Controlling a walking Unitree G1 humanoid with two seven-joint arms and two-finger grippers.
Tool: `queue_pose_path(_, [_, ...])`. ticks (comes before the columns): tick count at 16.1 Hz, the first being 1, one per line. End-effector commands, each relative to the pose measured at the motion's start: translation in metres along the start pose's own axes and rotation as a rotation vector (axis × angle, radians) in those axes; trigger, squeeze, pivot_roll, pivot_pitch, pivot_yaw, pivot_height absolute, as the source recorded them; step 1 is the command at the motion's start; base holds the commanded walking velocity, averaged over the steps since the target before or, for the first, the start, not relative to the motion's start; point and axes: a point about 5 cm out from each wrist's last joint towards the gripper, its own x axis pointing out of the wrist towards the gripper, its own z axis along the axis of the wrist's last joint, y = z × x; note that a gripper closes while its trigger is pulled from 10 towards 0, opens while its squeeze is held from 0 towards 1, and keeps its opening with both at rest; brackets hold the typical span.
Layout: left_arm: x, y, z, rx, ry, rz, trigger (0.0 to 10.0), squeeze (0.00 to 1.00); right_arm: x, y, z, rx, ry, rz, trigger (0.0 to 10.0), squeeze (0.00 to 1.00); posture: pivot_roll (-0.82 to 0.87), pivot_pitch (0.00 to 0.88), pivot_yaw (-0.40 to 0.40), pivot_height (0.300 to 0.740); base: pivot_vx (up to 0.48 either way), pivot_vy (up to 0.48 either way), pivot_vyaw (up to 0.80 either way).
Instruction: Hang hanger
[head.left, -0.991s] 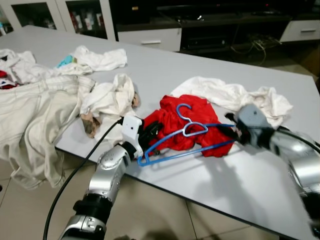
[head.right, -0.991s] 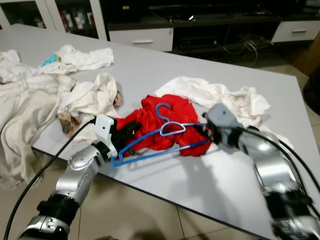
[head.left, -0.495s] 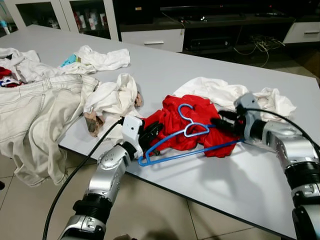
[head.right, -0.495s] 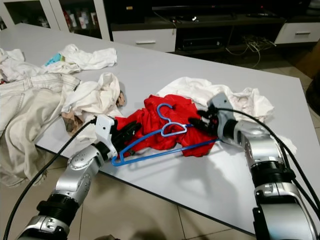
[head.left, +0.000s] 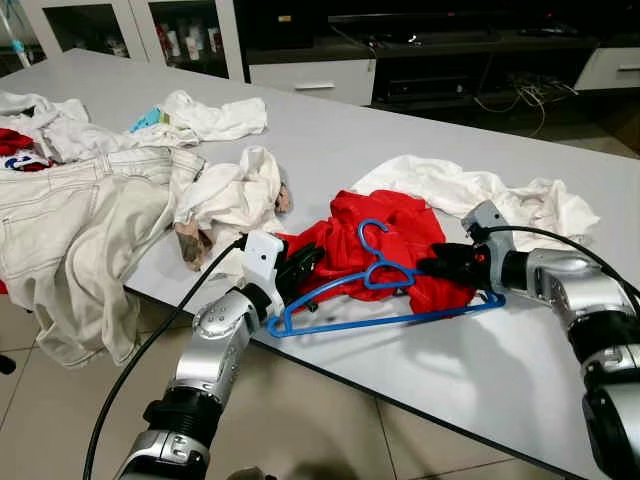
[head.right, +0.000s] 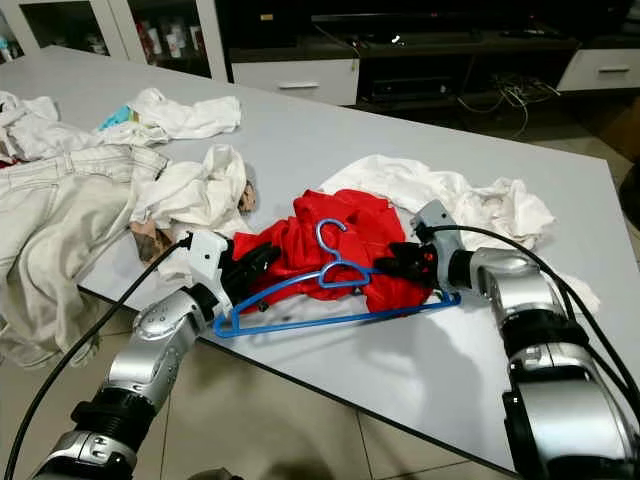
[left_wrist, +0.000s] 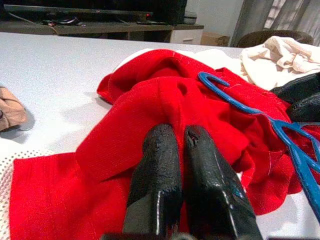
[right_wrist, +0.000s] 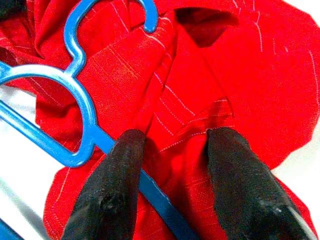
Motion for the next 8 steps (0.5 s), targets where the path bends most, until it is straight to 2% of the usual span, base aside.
queue_pose_path(1, [0.001, 0.000, 0.005, 0.024, -0.008, -0.007, 10.0, 0.00, -0.007, -0.006, 0.013, -0.001, -0.029, 0.000, 10.0, 0.00, -0.04, 0.000, 0.021, 0.740, 0.000, 0.000, 0.00])
queue_pose_path(6, [0.002, -0.002, 0.004, 0.023, -0.008, -0.009, 10.0, 0.00, -0.021, -0.019, 0.027, -0.002, -0.064, -0.053, 10.0, 0.00, -0.04, 0.000, 0.019, 0.740, 0.000, 0.000, 0.00])
queue_pose_path(8, [0.003, -0.002, 0.004, 0.022, -0.009, -0.009, 10.0, 0.00, -0.027, -0.021, 0.028, 0.018, -0.075, -0.030, 10.0, 0.00, -0.04, 0.000, 0.019, 0.740, 0.000, 0.000, 0.00])
